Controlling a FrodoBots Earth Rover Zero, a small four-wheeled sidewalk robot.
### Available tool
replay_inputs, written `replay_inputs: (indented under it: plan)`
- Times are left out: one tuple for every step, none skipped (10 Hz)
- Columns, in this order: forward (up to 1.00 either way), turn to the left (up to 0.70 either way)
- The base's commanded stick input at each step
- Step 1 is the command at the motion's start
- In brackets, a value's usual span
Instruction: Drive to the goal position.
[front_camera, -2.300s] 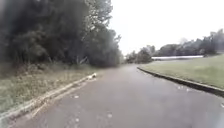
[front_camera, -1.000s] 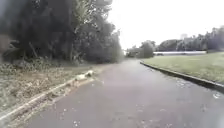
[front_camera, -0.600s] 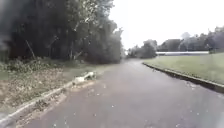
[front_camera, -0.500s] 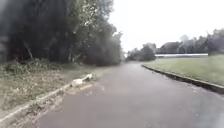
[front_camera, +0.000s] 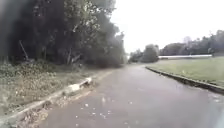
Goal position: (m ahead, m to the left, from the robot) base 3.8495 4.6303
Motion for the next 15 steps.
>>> replay_inputs:
  plan:
    - [1.0,0.0]
    - [1.0,0.0]
    - [1.0,0.0]
    - [1.0,0.0]
    - [1.0,0.0]
    - [1.0,-0.03]
    - [1.0,-0.24]
    - [1.0,-0.34]
    - [1.0,-0.11]
    - [1.0,-0.05]
    - [1.0,-0.13]
    - [1.0,-0.21]
    - [1.0,-0.29]
    - [1.0,-0.34]
    - [1.0,-0.24]
